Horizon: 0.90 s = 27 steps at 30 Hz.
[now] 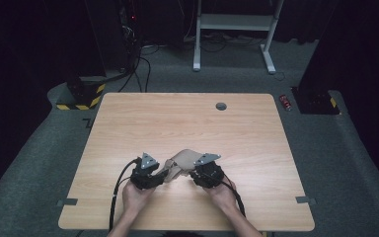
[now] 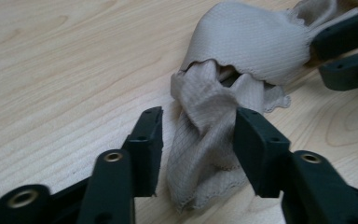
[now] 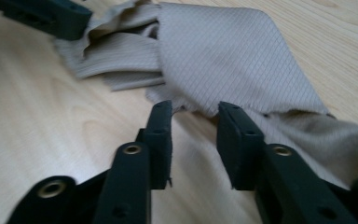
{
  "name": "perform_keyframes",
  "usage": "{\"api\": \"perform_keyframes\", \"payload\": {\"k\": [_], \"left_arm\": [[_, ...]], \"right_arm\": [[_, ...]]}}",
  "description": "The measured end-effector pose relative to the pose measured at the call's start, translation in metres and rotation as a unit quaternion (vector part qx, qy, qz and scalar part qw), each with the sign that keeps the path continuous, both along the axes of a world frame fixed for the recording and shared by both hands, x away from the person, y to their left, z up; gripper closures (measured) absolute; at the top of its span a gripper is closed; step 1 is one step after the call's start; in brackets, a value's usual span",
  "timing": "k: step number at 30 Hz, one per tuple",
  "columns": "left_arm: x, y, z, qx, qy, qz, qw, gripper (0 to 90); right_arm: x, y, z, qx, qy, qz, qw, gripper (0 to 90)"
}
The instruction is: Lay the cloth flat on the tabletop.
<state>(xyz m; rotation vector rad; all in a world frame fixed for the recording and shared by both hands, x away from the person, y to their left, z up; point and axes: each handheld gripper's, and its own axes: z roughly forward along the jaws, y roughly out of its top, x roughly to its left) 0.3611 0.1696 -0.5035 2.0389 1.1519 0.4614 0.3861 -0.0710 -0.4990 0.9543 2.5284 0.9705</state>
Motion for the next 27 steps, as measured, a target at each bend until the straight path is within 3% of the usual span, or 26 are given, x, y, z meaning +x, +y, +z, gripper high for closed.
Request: {"api": "perform_keyframes", "payload": {"k": [3,5,7,10,12,15,19,21,22,24,27], "left_arm": [[0.002,0.002,-0.006,0.005,0.009,-0.002,0.9999,63.9],[0.003,0.002,-0.011,0.02,0.011,-0.001,0.9997,64.3],[0.003,0.002,-0.015,0.023,0.01,0.004,0.9997,61.4],[0.001,0.007,-0.02,0.008,-0.004,0.014,0.9999,53.4],[-0.001,0.008,-0.022,0.006,-0.014,0.015,0.9998,51.1],[-0.001,0.008,-0.023,0.007,-0.019,0.02,0.9996,46.6],[-0.001,0.008,-0.023,0.009,-0.019,0.03,0.9993,41.9],[-0.001,0.008,-0.023,0.009,-0.018,0.03,0.9994,41.0],[-0.001,0.008,-0.023,0.009,-0.018,0.031,0.9993,40.1],[-0.001,0.008,-0.023,0.011,-0.018,0.032,0.9993,39.4],[-0.001,0.008,-0.024,0.011,-0.018,0.036,0.9992,37.8]], "right_arm": [[0.008,0.008,-0.001,-0.01,0.004,-0.007,0.9999,61.4],[0.013,0.014,-0.001,-0.021,0.0,-0.007,0.9997,62.9],[0.017,0.019,0.0,-0.04,-0.007,-0.003,0.9992,67.9],[0.02,0.025,0.0,-0.056,-0.008,0.008,0.9983,82.6],[0.022,0.026,0.0,-0.059,-0.006,0.019,0.9981,89.7],[0.023,0.026,0.005,-0.054,-0.007,0.027,0.9982,89.9],[0.028,0.028,0.023,-0.033,-0.011,0.026,0.9991,89.8],[0.03,0.032,0.029,-0.036,-0.008,0.03,0.9989,86.2],[0.031,0.035,0.029,-0.034,-0.007,0.033,0.9988,77.9],[0.029,0.04,0.023,-0.041,-0.007,0.036,0.9985,67.0],[0.03,0.044,0.01,-0.045,0.002,0.036,0.9983,58.7]]}}
